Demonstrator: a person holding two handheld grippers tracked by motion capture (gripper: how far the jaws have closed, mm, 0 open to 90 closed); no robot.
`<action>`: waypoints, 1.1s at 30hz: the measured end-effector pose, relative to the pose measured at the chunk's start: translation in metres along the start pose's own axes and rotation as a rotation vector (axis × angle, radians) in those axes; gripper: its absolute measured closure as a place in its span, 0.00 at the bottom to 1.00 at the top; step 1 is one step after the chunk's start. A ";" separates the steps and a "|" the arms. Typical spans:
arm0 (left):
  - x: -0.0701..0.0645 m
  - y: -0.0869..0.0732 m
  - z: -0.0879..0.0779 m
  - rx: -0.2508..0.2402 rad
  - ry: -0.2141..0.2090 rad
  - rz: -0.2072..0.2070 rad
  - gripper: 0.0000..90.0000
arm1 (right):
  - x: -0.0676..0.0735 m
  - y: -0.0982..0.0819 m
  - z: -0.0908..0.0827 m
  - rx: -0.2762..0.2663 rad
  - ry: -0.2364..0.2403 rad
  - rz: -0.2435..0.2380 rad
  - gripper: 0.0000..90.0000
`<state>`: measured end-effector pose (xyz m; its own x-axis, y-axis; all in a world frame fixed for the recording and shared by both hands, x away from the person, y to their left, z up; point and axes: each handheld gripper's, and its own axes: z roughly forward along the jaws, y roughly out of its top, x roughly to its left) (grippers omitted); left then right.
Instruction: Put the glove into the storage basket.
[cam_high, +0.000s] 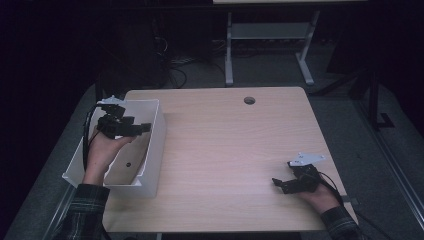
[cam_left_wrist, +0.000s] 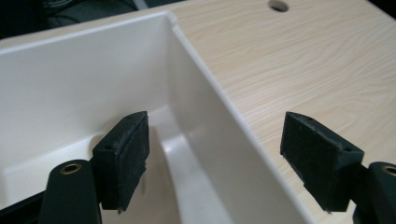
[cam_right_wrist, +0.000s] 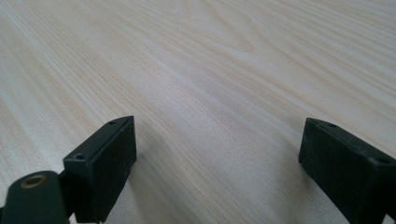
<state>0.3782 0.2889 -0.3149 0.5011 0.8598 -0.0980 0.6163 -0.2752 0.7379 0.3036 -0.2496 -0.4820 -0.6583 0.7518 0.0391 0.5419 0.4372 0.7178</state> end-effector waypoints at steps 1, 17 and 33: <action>-0.002 0.001 0.000 -0.002 -0.002 0.002 0.26 | 0.000 0.000 0.000 0.000 0.000 0.000 0.12; -0.064 0.026 0.006 -0.036 -0.122 0.074 0.26 | 0.000 0.000 0.000 -0.001 0.000 0.000 0.12; -0.129 0.034 0.035 -0.031 -0.233 0.137 0.26 | 0.000 0.000 0.000 -0.001 0.000 0.001 0.12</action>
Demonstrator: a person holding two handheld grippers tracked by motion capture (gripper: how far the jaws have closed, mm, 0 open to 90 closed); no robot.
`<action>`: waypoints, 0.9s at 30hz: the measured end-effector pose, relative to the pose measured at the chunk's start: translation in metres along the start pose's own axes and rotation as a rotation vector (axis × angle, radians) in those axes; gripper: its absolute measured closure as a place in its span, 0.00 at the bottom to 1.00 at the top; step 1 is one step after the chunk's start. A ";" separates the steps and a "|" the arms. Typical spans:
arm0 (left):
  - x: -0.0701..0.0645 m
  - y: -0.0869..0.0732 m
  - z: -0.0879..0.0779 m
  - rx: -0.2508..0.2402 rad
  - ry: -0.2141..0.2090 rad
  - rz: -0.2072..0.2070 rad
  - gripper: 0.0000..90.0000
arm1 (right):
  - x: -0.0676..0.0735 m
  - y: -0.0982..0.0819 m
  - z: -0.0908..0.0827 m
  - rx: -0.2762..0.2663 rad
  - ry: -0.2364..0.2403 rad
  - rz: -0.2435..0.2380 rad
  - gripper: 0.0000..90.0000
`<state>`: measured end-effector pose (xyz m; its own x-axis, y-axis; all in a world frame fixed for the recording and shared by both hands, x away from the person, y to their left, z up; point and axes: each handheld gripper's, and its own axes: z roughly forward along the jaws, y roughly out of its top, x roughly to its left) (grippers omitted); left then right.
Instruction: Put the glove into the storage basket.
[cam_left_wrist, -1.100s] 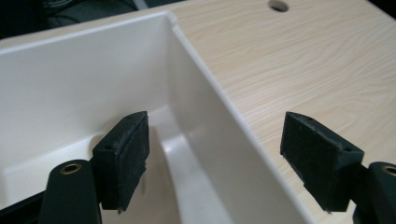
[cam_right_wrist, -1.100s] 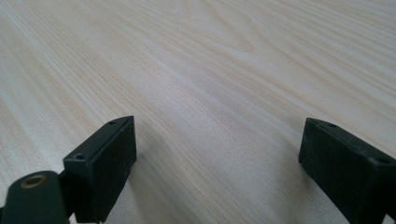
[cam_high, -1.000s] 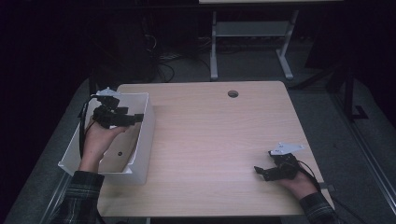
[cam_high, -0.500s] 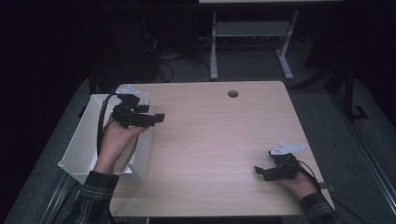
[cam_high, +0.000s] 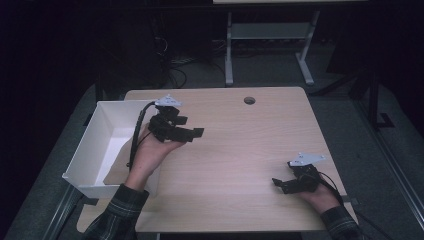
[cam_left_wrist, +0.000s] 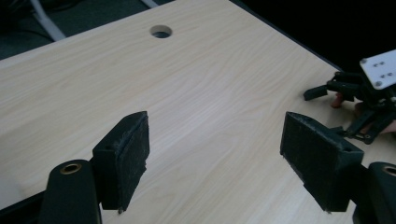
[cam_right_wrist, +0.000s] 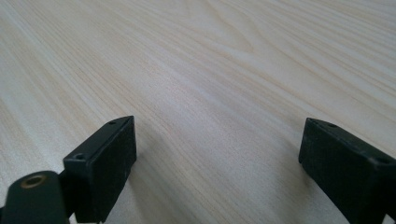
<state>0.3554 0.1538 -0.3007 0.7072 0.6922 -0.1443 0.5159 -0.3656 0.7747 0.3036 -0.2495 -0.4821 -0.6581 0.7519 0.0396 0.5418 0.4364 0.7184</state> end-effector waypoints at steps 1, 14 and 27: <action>-0.003 0.000 0.005 0.006 -0.009 0.006 0.26 | 0.000 0.000 0.000 0.000 0.000 0.000 0.12; -0.028 -0.021 0.051 0.049 -0.080 0.060 0.26 | 0.000 0.000 0.000 0.000 0.001 0.000 0.12; -0.039 -0.051 0.082 0.076 -0.122 0.123 0.25 | 0.000 0.000 0.000 -0.002 0.002 -0.006 0.12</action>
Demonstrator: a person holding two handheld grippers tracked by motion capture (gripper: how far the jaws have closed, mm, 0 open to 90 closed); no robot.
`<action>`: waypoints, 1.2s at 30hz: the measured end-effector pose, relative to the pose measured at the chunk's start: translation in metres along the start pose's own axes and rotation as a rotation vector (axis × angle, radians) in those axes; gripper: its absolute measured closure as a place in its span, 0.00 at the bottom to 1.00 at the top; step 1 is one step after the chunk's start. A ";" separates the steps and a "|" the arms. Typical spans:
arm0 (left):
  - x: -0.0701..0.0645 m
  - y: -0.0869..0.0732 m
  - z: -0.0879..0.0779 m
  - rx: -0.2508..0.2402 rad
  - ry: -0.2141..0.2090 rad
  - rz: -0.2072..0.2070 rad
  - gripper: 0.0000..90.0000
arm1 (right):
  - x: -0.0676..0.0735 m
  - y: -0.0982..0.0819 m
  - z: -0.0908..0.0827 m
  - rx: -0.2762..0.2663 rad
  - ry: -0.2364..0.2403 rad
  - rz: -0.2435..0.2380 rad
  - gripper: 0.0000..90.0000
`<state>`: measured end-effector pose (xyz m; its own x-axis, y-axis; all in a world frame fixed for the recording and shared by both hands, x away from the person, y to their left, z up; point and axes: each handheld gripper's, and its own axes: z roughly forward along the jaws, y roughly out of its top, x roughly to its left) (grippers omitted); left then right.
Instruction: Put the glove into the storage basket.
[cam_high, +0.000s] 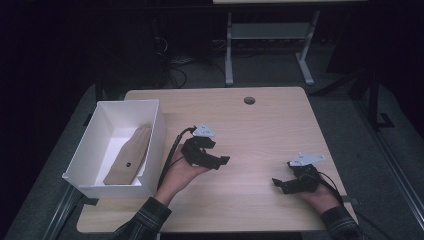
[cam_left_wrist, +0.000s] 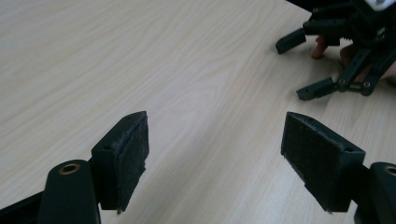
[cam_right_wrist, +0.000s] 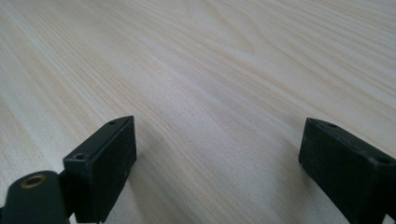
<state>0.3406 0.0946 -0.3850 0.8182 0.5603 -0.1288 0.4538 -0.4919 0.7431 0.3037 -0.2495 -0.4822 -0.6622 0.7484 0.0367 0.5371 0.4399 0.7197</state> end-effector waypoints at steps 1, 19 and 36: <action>-0.001 -0.002 0.002 -0.001 0.001 0.001 0.25 | 0.000 0.000 0.000 0.000 0.000 0.002 0.12; -0.004 -0.045 0.033 0.048 -0.011 0.046 0.22 | 0.001 0.000 0.000 0.002 0.001 0.002 0.12; -0.001 -0.070 0.051 0.138 0.071 0.109 0.15 | 0.001 0.000 0.000 0.001 0.003 -0.002 0.12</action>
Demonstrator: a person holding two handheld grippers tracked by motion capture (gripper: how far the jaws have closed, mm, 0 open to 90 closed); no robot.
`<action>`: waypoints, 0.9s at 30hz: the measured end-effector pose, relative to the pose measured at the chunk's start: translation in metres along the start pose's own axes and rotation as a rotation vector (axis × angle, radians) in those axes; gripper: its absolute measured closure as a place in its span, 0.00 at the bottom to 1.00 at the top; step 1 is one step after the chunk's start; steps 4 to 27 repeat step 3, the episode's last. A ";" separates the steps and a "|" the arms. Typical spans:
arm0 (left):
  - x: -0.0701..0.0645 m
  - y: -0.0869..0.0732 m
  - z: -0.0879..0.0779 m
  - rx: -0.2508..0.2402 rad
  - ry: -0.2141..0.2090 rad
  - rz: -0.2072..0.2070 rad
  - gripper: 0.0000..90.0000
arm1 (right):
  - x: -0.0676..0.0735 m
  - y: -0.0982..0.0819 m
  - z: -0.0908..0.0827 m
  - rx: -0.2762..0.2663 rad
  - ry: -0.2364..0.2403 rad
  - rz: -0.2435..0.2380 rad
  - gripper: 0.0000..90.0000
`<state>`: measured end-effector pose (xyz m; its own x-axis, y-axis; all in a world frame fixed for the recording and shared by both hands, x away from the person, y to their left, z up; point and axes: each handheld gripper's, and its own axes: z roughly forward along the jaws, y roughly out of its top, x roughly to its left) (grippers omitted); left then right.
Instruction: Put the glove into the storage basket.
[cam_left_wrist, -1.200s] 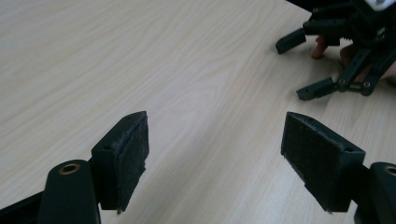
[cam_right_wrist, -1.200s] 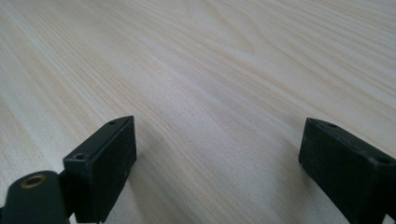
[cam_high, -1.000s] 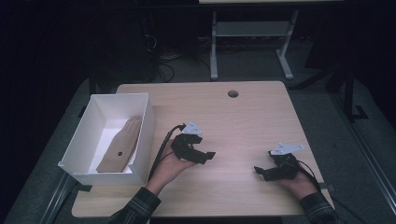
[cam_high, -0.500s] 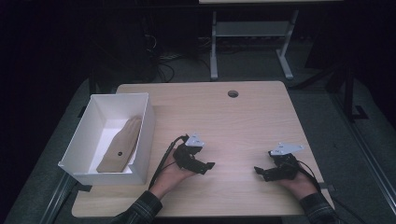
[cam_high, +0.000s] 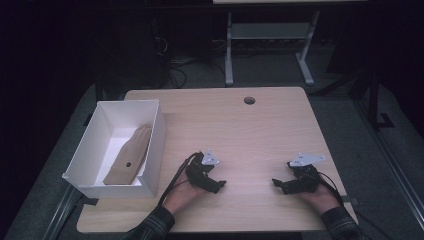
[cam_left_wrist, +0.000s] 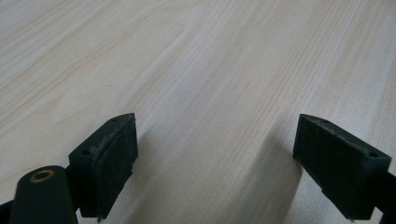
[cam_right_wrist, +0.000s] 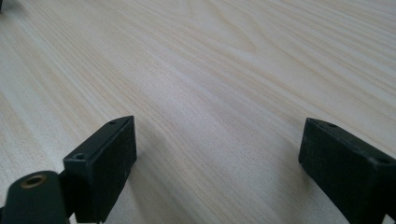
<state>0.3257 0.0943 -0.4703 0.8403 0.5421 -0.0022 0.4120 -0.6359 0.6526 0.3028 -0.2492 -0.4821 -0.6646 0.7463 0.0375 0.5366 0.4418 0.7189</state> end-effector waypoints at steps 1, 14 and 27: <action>0.000 0.000 0.000 -0.001 0.002 0.001 0.15 | 0.000 0.000 0.000 0.000 0.000 0.000 0.12; 0.000 0.000 0.000 -0.004 0.002 0.002 0.15 | 0.000 0.000 0.000 0.000 0.000 -0.001 0.12; 0.000 0.000 0.000 -0.004 0.002 0.002 0.15 | 0.000 0.000 0.000 0.000 0.000 -0.001 0.12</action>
